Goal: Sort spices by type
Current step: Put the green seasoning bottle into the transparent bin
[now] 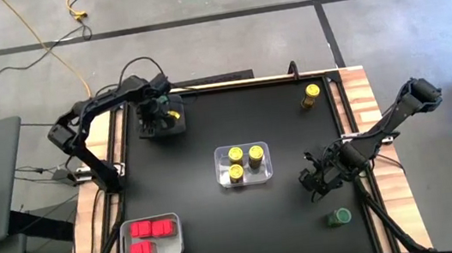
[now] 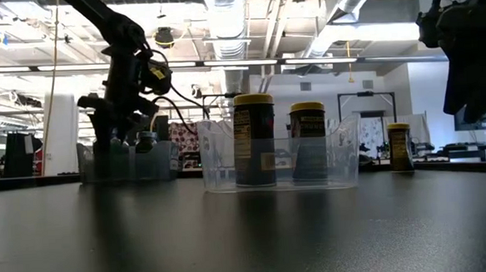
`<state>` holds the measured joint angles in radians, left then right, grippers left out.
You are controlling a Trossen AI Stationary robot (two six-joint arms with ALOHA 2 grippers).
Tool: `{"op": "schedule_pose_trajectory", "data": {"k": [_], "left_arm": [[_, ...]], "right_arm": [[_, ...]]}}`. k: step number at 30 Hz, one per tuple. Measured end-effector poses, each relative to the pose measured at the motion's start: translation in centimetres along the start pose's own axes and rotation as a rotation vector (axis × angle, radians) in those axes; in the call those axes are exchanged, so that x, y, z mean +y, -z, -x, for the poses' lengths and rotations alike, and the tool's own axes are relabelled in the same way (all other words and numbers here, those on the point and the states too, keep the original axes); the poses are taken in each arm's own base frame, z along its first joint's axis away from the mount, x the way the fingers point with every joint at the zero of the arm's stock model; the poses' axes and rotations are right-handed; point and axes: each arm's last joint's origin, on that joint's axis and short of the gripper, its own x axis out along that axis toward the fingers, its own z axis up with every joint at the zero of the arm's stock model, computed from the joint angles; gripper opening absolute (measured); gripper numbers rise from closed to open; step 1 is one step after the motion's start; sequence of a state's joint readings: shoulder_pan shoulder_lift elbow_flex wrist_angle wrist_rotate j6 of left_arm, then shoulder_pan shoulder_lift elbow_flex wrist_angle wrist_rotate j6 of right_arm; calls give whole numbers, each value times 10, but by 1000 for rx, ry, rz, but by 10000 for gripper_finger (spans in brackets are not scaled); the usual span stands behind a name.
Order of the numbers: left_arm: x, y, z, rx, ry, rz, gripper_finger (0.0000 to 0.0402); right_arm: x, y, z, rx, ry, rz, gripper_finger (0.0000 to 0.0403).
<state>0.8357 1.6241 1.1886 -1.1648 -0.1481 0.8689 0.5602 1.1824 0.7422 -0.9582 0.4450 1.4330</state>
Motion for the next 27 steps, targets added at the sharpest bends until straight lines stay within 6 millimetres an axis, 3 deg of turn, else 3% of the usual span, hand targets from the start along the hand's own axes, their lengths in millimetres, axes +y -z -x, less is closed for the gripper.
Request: {"op": "schedule_pose_trajectory", "data": {"k": [27], "left_arm": [[1, -1, 1, -31, 4, 31, 219]], "right_arm": [[1, 0, 0, -1, -5, -3, 356]]}}
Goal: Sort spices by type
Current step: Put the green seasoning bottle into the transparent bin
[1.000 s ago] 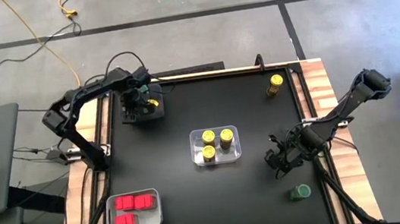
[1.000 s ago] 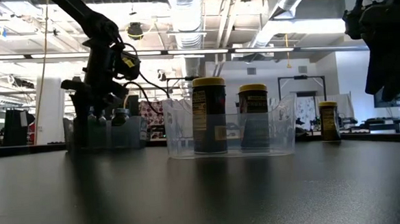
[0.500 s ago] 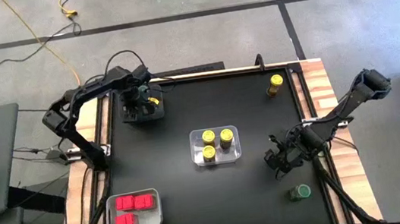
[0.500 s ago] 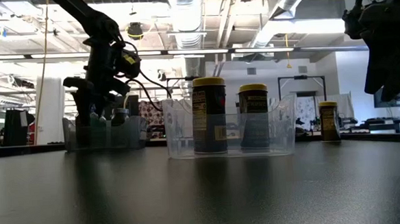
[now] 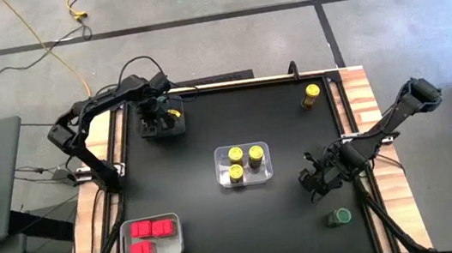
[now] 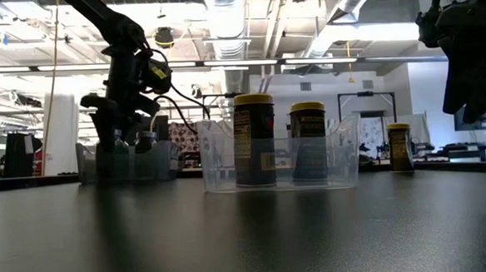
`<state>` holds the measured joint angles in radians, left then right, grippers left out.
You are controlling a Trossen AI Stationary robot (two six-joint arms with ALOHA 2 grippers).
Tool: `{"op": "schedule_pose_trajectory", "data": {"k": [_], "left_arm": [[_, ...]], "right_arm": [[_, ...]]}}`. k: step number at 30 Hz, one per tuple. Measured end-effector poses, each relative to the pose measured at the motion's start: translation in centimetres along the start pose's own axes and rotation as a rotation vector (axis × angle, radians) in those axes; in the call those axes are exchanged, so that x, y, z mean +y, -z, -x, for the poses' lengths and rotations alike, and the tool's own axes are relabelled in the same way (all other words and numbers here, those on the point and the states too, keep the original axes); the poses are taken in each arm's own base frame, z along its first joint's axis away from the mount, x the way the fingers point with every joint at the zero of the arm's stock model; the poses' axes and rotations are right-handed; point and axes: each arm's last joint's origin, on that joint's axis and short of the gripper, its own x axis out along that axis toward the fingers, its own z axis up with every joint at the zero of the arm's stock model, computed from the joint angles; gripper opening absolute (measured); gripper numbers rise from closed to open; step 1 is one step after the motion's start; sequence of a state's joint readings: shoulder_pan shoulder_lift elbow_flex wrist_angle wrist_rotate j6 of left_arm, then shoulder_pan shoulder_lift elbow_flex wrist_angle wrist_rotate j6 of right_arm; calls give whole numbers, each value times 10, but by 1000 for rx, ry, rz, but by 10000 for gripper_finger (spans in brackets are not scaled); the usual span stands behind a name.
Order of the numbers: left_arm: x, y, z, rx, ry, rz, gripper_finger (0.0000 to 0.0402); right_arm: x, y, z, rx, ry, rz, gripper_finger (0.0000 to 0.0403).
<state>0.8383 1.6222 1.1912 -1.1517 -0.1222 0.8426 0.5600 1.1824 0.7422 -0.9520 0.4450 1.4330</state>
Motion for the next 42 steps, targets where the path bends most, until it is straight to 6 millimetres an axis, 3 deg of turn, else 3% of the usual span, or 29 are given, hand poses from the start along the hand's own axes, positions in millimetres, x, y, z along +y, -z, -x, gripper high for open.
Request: {"op": "schedule_pose_trajectory", "data": {"k": [20, 33, 42], "left_arm": [[1, 1, 0, 45, -42, 19, 221], [1, 1, 0, 45, -42, 54, 271], [0, 2, 2, 42, -44, 115, 275]], "right_arm": [[0, 0, 0, 0, 0, 0, 356], [0, 0, 0, 0, 0, 0, 356], [0, 0, 0, 0, 0, 1, 356]]}}
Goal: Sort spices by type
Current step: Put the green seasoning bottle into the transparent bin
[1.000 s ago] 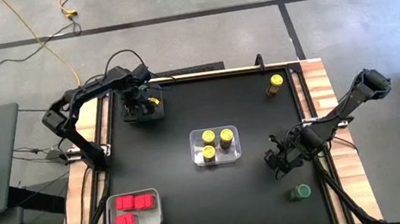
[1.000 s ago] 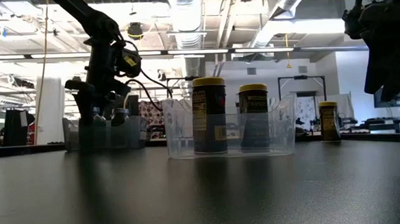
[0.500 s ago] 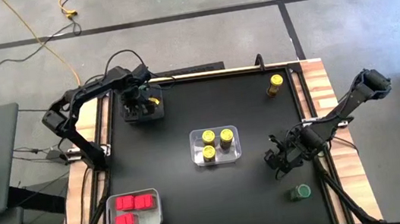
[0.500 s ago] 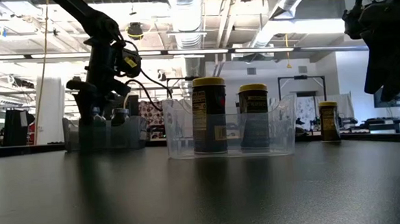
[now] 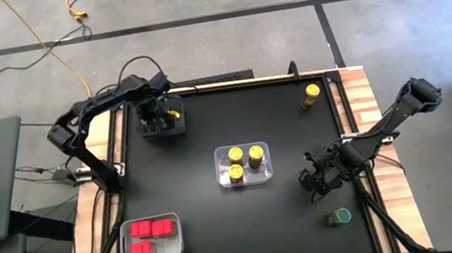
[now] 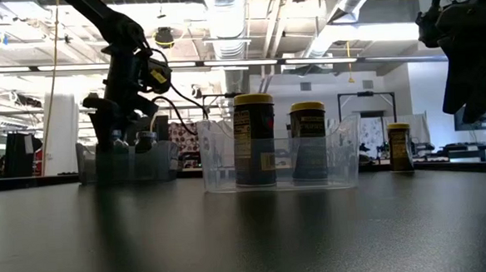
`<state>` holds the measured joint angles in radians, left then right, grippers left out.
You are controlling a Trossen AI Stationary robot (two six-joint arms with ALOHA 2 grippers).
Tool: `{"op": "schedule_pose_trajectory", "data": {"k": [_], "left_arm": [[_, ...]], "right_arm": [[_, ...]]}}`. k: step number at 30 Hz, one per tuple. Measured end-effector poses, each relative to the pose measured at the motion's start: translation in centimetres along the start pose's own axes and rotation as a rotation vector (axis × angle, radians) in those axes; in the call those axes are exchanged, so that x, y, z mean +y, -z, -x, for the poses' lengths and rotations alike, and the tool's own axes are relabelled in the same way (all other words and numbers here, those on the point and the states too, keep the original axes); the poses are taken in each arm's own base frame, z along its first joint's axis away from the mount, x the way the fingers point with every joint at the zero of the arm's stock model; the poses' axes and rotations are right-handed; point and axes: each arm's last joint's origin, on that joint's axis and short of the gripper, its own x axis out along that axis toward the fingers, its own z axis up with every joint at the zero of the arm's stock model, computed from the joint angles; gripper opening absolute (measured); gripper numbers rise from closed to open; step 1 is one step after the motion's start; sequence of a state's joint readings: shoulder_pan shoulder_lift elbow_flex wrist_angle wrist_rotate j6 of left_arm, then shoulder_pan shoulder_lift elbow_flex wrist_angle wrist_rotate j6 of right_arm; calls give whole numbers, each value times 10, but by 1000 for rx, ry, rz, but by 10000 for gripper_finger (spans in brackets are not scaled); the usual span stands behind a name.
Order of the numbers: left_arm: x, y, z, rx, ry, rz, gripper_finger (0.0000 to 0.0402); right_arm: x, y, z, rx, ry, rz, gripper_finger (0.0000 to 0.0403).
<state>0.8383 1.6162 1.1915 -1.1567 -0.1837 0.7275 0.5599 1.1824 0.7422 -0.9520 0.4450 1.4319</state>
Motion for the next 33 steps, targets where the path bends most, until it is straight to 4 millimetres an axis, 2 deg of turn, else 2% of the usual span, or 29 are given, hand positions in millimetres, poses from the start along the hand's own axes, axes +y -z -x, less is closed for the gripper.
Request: {"op": "schedule_pose_trajectory", "data": {"k": [11, 23, 33], "left_arm": [[-2, 6, 13, -44, -33, 24, 275], [-12, 11, 34, -175, -45, 58, 275], [-24, 8, 65, -375, -185, 69, 275]], "right_arm": [[0, 0, 0, 0, 0, 1, 356], [0, 0, 0, 0, 0, 1, 356], [1, 0, 0, -2, -10, -5, 356]]}}
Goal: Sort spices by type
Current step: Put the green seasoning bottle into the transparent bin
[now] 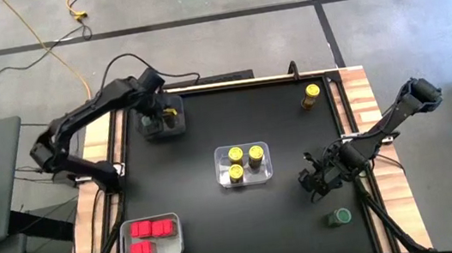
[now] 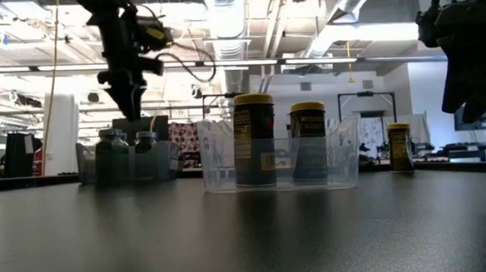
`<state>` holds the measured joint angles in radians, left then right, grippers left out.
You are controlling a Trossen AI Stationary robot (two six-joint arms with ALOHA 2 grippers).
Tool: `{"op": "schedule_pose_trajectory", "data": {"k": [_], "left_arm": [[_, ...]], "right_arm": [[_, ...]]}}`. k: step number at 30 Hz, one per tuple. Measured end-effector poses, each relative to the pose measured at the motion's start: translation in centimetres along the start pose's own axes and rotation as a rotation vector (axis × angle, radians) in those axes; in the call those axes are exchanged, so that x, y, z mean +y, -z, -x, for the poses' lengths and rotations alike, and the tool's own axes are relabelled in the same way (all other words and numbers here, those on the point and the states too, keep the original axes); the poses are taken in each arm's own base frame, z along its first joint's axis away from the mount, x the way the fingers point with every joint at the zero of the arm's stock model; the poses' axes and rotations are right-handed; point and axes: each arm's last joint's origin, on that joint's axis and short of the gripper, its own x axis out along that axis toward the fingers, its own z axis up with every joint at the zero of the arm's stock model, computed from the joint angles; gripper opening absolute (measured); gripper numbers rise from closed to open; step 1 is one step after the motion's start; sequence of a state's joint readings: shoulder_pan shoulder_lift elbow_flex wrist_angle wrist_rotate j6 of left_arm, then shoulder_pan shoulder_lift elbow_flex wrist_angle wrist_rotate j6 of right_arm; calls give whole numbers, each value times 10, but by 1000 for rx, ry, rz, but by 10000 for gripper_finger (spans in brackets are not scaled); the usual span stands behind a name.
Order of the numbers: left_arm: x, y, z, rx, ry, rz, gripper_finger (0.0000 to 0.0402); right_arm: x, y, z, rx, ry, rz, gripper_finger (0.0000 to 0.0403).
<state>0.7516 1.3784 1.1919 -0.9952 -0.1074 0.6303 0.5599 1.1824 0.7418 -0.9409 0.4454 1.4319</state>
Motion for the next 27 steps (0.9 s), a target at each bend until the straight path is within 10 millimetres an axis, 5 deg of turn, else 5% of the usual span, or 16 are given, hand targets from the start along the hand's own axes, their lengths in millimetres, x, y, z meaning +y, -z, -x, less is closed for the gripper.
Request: {"op": "schedule_pose_trajectory", "data": {"k": [11, 27], "left_arm": [[-12, -7, 41, -234, -111, 66, 275], [-57, -61, 73, -683, -94, 117, 275]], "right_arm": [[1, 0, 0, -1, -5, -2, 356], [0, -3, -1, -2, -2, -32, 356]]}}
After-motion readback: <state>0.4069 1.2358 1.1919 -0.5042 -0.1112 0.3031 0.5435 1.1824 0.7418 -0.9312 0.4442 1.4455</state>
